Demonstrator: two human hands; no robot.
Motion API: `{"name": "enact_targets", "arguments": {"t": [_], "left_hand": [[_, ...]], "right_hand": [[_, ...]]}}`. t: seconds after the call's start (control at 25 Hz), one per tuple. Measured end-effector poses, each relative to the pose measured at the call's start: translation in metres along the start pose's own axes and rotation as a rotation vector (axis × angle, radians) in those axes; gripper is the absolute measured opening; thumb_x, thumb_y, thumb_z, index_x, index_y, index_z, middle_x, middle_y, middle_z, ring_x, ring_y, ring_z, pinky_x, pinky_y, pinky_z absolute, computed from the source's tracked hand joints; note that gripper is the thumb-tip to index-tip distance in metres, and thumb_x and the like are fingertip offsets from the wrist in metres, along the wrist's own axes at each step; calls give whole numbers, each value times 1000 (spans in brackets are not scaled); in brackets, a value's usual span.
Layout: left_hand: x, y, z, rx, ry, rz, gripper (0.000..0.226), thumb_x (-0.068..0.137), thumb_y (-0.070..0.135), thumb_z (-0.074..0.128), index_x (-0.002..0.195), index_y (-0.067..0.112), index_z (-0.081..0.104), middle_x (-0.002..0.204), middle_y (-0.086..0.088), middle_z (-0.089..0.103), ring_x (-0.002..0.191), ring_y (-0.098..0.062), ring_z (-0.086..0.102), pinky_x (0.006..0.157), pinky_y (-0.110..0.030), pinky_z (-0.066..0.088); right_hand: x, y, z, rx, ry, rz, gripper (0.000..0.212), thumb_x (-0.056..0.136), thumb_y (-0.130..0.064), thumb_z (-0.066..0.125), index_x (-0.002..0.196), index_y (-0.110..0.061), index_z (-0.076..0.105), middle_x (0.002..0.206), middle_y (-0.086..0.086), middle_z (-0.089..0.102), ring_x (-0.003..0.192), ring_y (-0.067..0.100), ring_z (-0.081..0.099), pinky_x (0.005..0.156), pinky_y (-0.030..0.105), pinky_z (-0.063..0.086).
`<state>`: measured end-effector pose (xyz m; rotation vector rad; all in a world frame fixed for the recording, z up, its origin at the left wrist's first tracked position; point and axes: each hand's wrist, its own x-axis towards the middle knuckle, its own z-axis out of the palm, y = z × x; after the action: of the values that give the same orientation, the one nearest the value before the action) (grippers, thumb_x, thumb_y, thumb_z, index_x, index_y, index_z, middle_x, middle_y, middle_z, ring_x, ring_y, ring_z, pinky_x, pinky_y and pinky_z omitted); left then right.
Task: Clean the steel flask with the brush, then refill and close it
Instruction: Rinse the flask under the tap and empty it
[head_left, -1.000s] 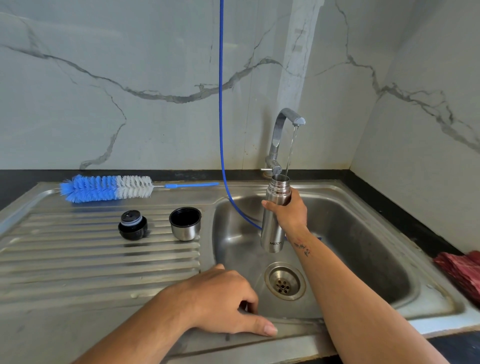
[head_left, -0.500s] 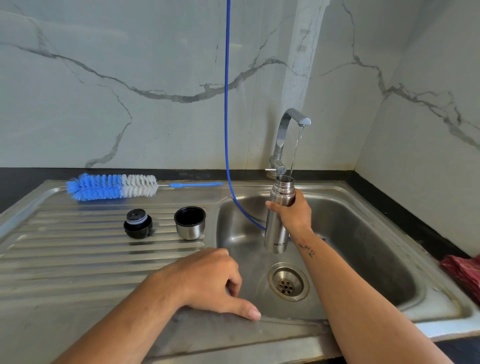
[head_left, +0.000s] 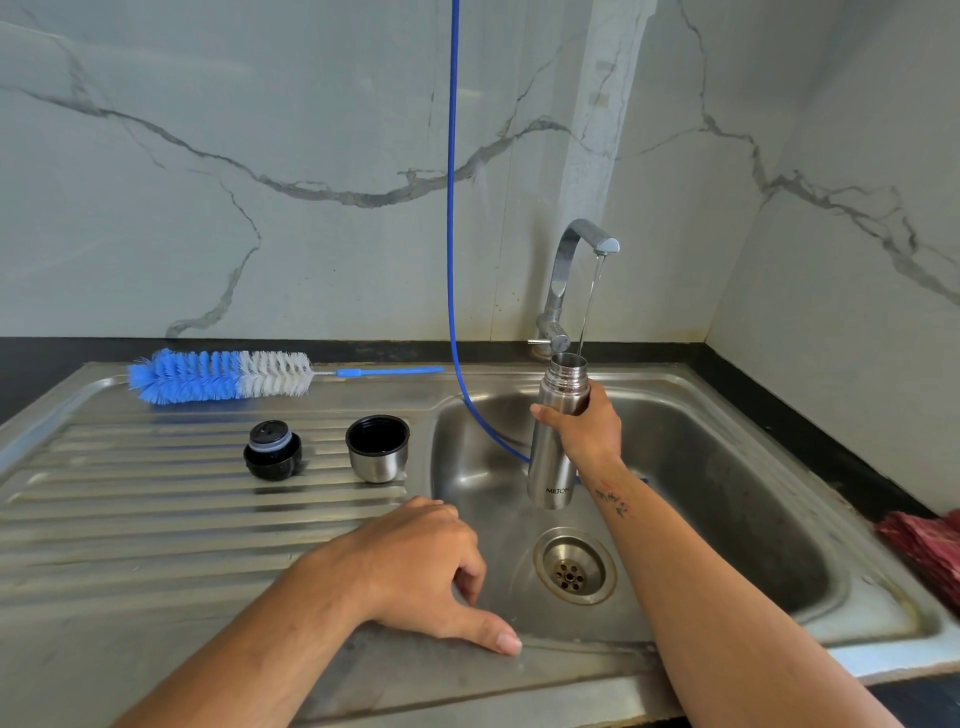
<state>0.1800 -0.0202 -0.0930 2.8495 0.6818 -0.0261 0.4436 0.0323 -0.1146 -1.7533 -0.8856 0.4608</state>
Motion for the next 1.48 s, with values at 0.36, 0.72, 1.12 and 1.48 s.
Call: {"name": "enact_targets", "arguments": {"t": [0.36,0.72,1.12,1.48], "left_hand": [[0,-1,1,-9,1,-2,79,66,98,46,82,25,72,77,15,65,88,-3,50,95,-26,40],[2,-1,-1,-24,-5,8,78,65,97,48,81,25,73,78,13,67,86,-5,54,88,-22,37],[-1,-2,-6,-45,-22,7,92,55,108,35,80,28,72,75,15,68,82,-6,61,83,-35,53],[1,-4,-2,-45,-19,8,89,57,107,37,80,28,73,75,15,69,81,-6,61,84,-35,53]], "right_hand": [[0,0,0,-7,7,6,66,76,-28,89,132,-23,55,119,-5,67,109,18,64,100,43,52],[-6,-6,-7,-31,26,12,64,73,-33,91,127,-24,57,113,-7,68,107,19,66,98,43,54],[-82,-53,-20,-143,76,-265,64,73,-53,83,124,-30,50,103,-13,68,91,9,67,82,35,57],[-88,-53,-11,-264,-58,-262,55,77,-48,83,115,-29,49,100,-11,66,93,16,68,82,41,59]]}}
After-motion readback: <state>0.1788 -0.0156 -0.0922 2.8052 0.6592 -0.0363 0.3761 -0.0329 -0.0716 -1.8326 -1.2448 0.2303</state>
